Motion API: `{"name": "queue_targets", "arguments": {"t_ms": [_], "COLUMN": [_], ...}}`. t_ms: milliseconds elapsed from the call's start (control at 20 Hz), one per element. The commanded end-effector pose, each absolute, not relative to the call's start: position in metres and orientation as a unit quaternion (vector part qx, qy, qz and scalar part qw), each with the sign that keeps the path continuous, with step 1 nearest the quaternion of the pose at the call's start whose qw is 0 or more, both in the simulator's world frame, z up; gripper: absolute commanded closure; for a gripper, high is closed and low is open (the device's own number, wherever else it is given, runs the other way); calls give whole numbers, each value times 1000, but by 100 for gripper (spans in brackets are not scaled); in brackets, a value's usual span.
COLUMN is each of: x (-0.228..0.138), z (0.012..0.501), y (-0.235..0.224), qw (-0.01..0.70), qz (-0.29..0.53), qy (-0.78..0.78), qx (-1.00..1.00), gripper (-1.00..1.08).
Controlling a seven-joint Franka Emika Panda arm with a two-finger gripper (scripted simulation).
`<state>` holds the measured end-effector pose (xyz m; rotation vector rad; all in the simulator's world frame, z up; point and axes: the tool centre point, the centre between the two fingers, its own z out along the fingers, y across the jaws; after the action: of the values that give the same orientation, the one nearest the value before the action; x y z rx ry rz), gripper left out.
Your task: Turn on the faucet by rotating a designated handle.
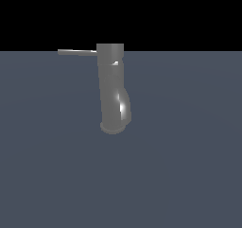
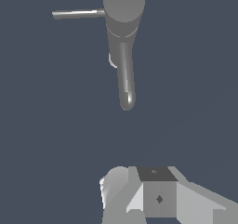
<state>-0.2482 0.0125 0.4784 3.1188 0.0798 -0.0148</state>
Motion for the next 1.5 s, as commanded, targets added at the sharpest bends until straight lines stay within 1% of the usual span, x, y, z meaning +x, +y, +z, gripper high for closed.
{"name": "queue_targets", "arguments": {"t_ms": [0,450,850,1150,1450], "x": [-248,-245,-243,-231,-210], "z": [478,481,481,479,474], "y": [13,-3,-2,1,7], "qw": [11,-6,-8,-14,-24], "qz": [-5,4,4,3,0], "qy": [26,-3,-8,-32,-74], "qx": [1000,1000,1000,999,997], "gripper": [108,108,108,108,108]}}
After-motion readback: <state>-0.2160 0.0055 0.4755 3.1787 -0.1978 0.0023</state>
